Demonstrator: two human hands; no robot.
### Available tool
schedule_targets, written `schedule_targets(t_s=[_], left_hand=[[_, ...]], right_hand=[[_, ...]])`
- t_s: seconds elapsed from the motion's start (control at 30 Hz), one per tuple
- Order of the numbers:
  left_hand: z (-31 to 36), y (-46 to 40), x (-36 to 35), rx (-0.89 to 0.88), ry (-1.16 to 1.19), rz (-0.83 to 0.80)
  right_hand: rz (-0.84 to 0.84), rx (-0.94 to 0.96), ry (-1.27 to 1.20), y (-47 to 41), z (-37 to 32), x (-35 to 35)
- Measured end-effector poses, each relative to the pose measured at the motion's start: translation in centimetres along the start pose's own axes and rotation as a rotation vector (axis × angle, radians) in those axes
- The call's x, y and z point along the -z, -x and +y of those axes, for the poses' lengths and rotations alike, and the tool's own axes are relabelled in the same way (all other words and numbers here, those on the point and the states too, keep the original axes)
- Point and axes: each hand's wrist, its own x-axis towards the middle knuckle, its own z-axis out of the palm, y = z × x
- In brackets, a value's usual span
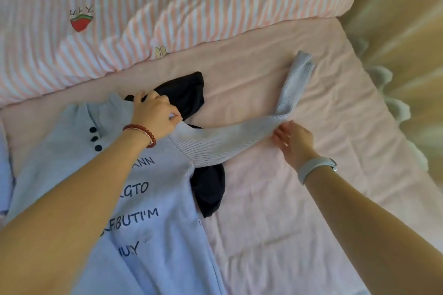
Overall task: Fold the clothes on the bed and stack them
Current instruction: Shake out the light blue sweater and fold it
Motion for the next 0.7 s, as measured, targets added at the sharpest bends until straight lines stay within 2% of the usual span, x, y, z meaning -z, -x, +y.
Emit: schedule_targets(t_s=[0.1,0.2,0.33,0.4,0.47,0.53,0.63,0.7], left_hand=[[-0.2,1.0,0.4,0.025,0.2,0.263],[0.0,2.3,0.4,0.097,0.337,0.356],[0.9,2.8,0.2,0.138,0.387,0.378],[1.4,2.9,0.1,0.147,0.367,0.39],[1.8,3.2,0.1,0.156,0.323,0.375],[1.9,3.5,0.1,0.17,0.314,0.344],[1.5,4.5,0.6,0.217,0.476,0.32],[0.8,5.9,1.4,0.304,0.632,0.374]], right_hand=[[-0.07,-0.004,-0.069,-1.0,-1.8,-1.4],[-0.11,-0.162,-0.23,-2.3,-2.6,-2.2],[-0.236,-0.179,-0.045,-3.3,-3.7,-3.2],[-0.221,-0.147,0.117,-3.0,-4.1,-4.0],[-0.16,-0.033,0.209,-2.6,-4.3,-4.9],[-0.077,0.093,0.175,-2.3,-4.3,-5.5],[0.04,0.393,0.318,-0.7,-3.8,-5.8],[0.02,0.64,0.411,1.8,-3.5,-6.3]])
